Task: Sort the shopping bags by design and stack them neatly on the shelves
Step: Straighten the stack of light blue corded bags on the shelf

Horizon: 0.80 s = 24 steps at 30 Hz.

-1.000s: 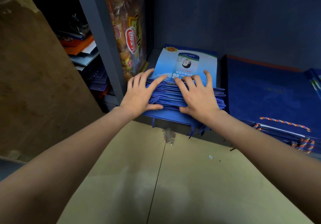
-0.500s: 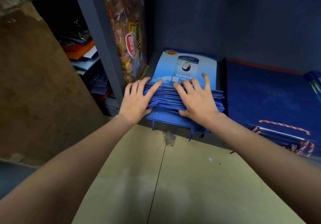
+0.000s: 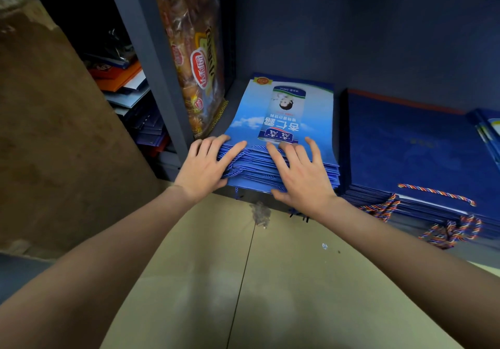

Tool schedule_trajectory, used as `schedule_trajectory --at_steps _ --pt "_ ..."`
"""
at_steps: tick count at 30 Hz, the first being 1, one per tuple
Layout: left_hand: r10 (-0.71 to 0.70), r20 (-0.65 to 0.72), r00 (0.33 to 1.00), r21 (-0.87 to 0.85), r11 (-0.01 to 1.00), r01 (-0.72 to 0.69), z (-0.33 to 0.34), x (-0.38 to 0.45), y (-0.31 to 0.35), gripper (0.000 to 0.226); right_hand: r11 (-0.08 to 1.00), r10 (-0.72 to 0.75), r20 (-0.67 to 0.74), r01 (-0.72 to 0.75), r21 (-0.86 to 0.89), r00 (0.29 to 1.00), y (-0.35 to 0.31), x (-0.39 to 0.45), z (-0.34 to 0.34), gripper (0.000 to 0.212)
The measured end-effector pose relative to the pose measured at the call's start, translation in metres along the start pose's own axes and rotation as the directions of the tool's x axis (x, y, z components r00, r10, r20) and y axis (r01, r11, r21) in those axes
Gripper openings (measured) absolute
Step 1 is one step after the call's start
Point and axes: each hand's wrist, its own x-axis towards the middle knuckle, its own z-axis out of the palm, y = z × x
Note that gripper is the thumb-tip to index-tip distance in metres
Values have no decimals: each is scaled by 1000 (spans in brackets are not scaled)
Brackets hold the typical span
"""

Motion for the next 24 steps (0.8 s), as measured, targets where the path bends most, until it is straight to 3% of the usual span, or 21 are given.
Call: schedule_trajectory --at_steps 7,14,21,24 --pt "5 12 1000 10 1000 -5 -2 3 -5 107 996 1 21 1 -94 1000 4 1 1 114" --pt "-99 51 994 56 994 96 6 10 7 110 990 -9 7 10 -140 1000 0 1 8 92" --pt "-57 -29 998 46 997 59 5 0 6 105 998 -29 84 34 -54 996 12 1 -9 117" --pt "-27 -12 1000 55 998 28 -8 1 11 113 998 49 158 -56 41 986 35 -8 -21 123"
